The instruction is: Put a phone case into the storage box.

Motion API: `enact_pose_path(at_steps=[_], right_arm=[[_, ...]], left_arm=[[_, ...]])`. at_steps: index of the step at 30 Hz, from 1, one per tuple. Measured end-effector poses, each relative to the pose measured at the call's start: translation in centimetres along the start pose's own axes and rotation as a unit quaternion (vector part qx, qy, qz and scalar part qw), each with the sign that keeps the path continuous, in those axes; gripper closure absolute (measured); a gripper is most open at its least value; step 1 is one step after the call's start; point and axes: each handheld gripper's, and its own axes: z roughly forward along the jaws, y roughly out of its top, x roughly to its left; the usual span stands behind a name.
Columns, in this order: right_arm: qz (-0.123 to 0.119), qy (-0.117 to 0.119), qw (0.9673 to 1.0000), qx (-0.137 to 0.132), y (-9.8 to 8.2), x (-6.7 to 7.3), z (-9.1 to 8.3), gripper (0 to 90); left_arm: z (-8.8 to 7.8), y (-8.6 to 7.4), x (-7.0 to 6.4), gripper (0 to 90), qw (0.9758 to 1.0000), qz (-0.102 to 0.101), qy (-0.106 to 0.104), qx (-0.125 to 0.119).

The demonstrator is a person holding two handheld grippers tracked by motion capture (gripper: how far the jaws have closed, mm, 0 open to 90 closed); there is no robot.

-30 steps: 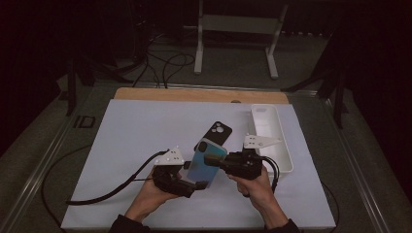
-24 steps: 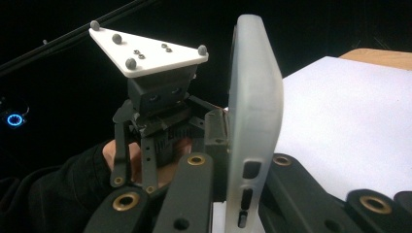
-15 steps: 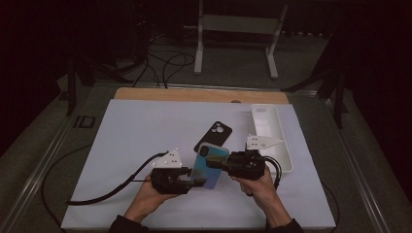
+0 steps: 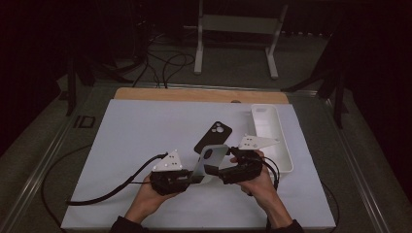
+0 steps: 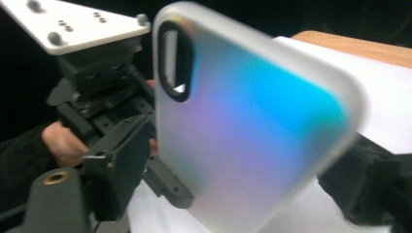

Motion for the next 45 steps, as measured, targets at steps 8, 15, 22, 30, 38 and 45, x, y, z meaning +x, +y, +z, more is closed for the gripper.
enact_pose_path(at_steps=[8,15,22,30,38,45], right_arm=[[0.002,-0.056,0.9984,-0.002,0.2,0.3,-0.6,9.4],[0.013,-0.064,0.9979,-0.004,0.1,0.3,-0.9,9.3],[0.034,-0.068,0.997,-0.013,0.6,0.7,-0.3,9.3],[0.068,-0.081,0.9943,-0.016,1.4,1.0,1.2,10.9],[0.096,-0.109,0.9889,-0.029,1.6,1.2,2.5,15.7],[0.094,-0.13,0.986,-0.048,1.6,1.6,3.2,15.9]], left_arm=[[0.1,-0.2,0.3,80.6,0.9991,-0.012,0.04,0.005],[0.3,-0.3,0.4,80.7,0.9976,-0.017,0.067,0.005],[0.4,-0.4,0.2,80.6,0.9971,-0.014,0.074,0.01],[0.8,-0.6,0.1,80.6,0.9955,-0.009,0.092,0.02],[1.2,-0.8,-0.2,80.8,0.9947,-0.011,0.099,0.024],[1.4,-0.8,-0.2,80.5,0.9955,-0.025,0.09,0.018]])
